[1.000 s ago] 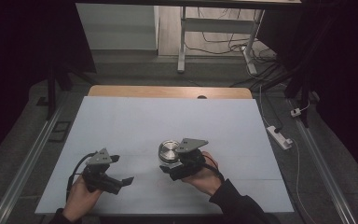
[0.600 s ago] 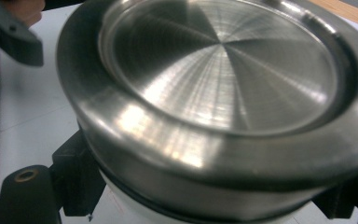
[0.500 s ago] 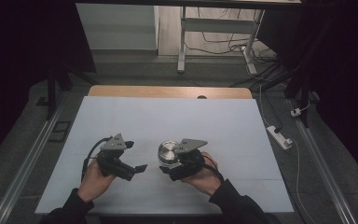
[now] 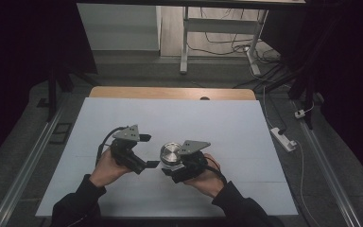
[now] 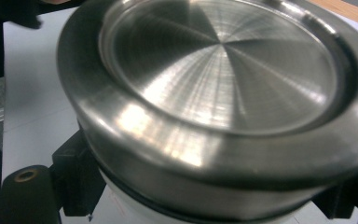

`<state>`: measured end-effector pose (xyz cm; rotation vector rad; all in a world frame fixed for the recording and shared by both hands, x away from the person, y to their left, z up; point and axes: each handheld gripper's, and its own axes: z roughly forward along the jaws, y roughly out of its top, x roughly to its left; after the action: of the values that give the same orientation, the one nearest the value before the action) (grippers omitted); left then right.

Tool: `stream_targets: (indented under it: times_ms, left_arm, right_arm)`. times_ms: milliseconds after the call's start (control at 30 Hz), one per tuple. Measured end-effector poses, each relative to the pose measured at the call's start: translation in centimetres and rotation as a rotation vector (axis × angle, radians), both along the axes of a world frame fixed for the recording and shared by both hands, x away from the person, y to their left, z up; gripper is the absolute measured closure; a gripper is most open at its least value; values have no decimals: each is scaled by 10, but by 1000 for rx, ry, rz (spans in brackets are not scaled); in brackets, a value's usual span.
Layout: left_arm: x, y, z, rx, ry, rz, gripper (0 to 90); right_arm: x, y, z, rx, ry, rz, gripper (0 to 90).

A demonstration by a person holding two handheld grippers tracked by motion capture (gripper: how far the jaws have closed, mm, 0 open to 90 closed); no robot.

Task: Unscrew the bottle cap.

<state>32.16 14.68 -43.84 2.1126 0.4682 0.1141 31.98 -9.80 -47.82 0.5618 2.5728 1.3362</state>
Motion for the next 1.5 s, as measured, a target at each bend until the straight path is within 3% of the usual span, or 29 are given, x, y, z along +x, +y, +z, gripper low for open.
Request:
stream_targets:
  times_ms: [33,67,167,300,367,467,533,600,900,1033,1100,1200,1300,1467,1500]
  left_arm:
    - [0,0,0,0,0,0,0]
    - [4,-7,2,6,8,-52,0]
    - [11,-20,1,41,12,-135,0]
    - [16,-34,-1,73,12,-195,21]
    - [18,-37,0,72,8,-213,47]
    - [20,-37,0,38,17,-287,152]
    - [17,-37,-1,41,2,-284,180]
    - [15,-36,-1,37,4,-252,182]
    - [-1,-50,-1,49,15,-6,184]
    - [-5,-57,-2,43,14,77,182]
    - [-4,-58,-1,49,12,70,179]
    - [1,-54,1,42,61,17,95]
    - [3,-47,3,54,43,-24,27]
    - [5,-32,7,36,25,-141,21]
    - [5,-32,7,36,25,-141,26]
  right_arm:
    - [0,0,0,2,0,2,147]
    - [0,0,-1,2,6,5,147]
    - [0,1,-2,-2,4,21,148]
    - [-2,3,-1,-3,7,50,147]
    - [-2,3,-1,-6,7,67,148]
    - [-4,4,-1,-9,9,83,148]
    - [-5,4,-1,-10,11,89,148]
    - [-6,5,-1,-11,9,83,148]
    - [-3,4,-2,-7,5,3,148]
    - [0,2,-4,-6,9,-34,148]
    - [1,1,-4,-7,6,-37,148]
    - [0,0,-2,1,4,-29,148]
    - [0,0,-1,7,-2,-15,148]
    - [-1,-1,-2,6,13,24,148]
    - [-1,0,-2,3,17,38,148]
